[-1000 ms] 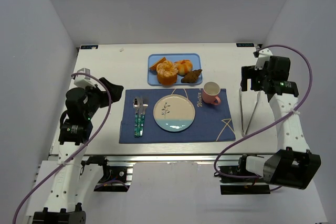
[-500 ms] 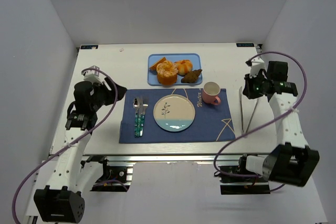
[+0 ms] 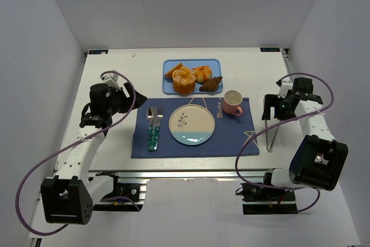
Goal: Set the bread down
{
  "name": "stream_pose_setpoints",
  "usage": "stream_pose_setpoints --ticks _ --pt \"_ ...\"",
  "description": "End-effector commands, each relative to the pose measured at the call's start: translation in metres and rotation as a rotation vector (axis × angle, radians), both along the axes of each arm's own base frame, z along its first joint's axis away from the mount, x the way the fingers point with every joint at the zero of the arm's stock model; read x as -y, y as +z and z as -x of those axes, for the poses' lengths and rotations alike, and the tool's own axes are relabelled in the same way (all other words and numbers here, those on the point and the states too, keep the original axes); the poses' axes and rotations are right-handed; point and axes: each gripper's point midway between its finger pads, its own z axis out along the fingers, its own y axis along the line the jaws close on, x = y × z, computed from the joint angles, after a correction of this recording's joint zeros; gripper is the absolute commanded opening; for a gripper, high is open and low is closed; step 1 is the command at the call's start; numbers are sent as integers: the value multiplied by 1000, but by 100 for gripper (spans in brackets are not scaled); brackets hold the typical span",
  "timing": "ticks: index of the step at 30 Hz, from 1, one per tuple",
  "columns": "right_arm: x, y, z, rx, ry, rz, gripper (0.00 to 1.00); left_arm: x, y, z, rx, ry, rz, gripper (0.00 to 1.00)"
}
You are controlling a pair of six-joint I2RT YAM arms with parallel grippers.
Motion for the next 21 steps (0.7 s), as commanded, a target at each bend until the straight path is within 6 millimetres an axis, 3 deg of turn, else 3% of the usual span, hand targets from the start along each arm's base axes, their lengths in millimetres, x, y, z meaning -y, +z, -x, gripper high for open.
stream_pose_setpoints --ticks 1,10,21 --pt "14 -15 -1 -7 -38 64 89 6 8 -9 39 -38 9 82" --pt "29 -52 23 -93 -160 137 89 11 -1 -22 19 -51 30 82" --pt "35 -75 -6 -60 -196 126 86 13 -3 -23 10 -36 63 82"
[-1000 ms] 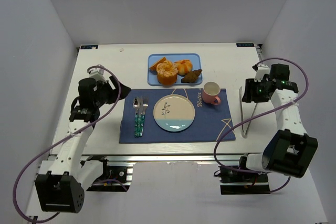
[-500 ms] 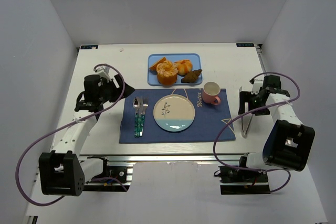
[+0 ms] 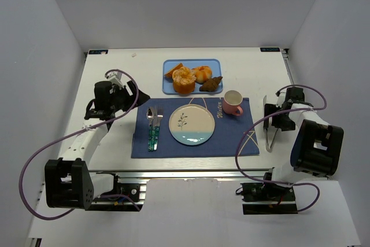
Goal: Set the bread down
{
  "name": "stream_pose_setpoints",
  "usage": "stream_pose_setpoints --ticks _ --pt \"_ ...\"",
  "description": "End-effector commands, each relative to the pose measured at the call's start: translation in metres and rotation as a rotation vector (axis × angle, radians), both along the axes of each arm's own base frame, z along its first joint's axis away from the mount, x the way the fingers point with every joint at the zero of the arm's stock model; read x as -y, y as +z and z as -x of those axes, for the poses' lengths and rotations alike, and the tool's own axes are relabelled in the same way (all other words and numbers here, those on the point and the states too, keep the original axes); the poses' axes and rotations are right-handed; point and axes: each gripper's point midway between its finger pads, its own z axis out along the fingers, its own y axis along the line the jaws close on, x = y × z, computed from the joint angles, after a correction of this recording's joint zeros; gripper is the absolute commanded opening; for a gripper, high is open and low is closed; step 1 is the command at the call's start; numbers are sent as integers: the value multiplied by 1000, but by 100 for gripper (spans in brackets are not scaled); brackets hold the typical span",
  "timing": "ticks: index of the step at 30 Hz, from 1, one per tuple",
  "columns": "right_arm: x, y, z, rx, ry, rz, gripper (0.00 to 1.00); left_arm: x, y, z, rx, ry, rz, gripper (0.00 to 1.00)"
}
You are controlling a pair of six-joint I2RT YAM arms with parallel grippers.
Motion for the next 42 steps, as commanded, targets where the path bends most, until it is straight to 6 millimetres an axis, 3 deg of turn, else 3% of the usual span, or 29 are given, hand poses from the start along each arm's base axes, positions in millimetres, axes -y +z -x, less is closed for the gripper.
stream_pose_setpoints --ticks 1,12,18,19,21,24,27,30,34,42 --pt "12 -3 -16 54 -49 46 86 2 20 -1 57 0 19 82" --pt "9 -26 -2 24 -35 40 71 -3 32 14 80 35 13 82" --pt "1 -23 -4 45 7 9 30 -6 43 22 108 50 16 82" --pt "3 -17 -10 66 23 17 20 -5 45 24 111 52 20 82" --pt "3 -6 -18 99 48 17 10 -6 50 28 123 55 25 82" --pt "3 41 -50 249 107 28 0 -6 55 33 138 61 30 82" --pt "-8 98 -78 414 206 0 3 -6 61 37 153 64 36 82" --pt "-19 138 -92 531 271 -27 13 -6 63 41 161 63 43 82" --pt "-30 161 -99 578 289 -87 26 -5 68 44 174 64 54 82" --pt "-51 196 -105 643 355 -188 38 -8 76 49 194 73 52 82"
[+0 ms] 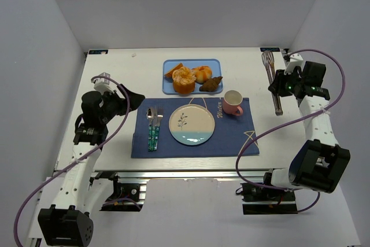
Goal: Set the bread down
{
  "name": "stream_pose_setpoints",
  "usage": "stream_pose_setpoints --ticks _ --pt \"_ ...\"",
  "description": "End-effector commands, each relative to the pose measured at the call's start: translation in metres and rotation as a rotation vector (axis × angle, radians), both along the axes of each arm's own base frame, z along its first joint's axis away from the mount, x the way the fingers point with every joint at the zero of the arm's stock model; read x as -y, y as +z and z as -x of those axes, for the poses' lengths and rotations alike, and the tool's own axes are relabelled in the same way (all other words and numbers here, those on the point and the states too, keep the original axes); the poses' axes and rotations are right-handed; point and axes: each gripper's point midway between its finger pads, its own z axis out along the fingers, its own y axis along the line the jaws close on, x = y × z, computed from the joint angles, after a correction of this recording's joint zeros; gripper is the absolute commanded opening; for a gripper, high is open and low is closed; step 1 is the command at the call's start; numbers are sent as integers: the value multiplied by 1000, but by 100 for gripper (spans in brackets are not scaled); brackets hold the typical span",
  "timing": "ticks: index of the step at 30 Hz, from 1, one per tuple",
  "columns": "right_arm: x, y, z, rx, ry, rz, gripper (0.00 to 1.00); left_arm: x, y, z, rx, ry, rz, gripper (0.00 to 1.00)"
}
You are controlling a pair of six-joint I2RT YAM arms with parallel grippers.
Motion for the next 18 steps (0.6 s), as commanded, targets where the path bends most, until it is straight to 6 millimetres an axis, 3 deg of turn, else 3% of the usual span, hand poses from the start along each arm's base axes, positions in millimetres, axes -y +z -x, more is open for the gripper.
stream_pose_setpoints --ticks 1,18 --pt "-15 32 -7 64 71 -61 39 -1 4 5 11 11 4 82" --pt "-18 33 -12 46 84 -84 40 -2 3 9 8 16 5 82"
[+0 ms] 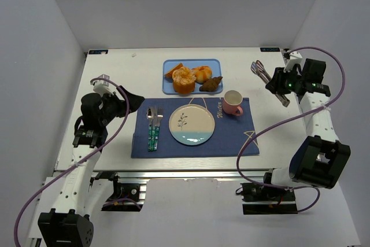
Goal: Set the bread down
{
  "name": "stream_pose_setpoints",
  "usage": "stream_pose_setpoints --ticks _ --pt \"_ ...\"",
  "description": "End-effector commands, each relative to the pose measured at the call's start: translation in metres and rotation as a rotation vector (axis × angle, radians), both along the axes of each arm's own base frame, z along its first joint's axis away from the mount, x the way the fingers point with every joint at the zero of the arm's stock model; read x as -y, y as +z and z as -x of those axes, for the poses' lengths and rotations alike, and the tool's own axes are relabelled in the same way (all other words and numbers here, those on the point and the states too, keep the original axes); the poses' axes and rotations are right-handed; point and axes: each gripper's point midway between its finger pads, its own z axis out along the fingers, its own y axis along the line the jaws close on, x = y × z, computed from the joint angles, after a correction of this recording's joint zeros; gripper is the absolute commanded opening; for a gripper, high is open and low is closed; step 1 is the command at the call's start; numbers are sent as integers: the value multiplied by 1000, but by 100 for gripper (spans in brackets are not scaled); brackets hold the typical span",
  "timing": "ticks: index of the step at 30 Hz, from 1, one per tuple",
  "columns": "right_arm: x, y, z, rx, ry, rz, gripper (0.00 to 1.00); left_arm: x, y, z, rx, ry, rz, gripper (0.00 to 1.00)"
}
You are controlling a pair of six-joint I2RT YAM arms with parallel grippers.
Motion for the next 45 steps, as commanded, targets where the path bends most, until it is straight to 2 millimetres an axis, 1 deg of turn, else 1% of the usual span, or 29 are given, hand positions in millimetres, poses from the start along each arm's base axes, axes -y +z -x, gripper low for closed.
stream_pose_setpoints --ticks 1,2,5,6,8,11,13,14,17,19,20,23,26,29,34,41,45 --pt "-4 25 -9 54 33 4 40 0 2 2 7 4 2 82" --pt "-5 26 -9 54 38 10 40 0 1 1 6 5 2 82" --pt "-18 28 -11 52 84 11 40 0 1 1 5 1 2 82" --pt "-26 25 -13 37 104 3 40 1 1 1 5 -1 2 82" --pt "-37 29 -15 16 106 -48 40 1 0 0 2 -2 2 82" --pt "-56 18 -19 -76 94 -197 43 1 0 1 -2 -3 1 82" --pt "-67 11 -22 -114 74 -266 45 1 0 1 -9 -2 -1 82" --pt "-70 6 -22 -137 66 -282 45 0 1 0 -7 -1 -3 82" --pt "-76 -2 -35 -184 36 -338 47 -1 1 1 -18 5 -7 82" --pt "-80 -4 -42 -199 40 -365 47 -1 1 1 -23 6 -8 82" --pt "-85 -7 -47 -214 46 -380 48 -1 2 1 -24 8 -7 82" --pt "-96 -10 -55 -238 70 -409 48 -2 3 -1 -26 17 1 82" --pt "-107 -15 -59 -266 79 -437 48 -2 3 -1 -30 24 12 82" --pt "-114 -22 -60 -291 82 -450 48 -2 3 -2 -33 30 16 82" --pt "-117 -37 -61 -327 59 -457 50 -3 1 -1 -44 33 13 82" --pt "-118 -41 -65 -334 55 -444 50 -3 1 -1 -46 33 14 82" --pt "-122 -46 -64 -347 62 -442 49 -2 1 -1 -44 33 20 82"
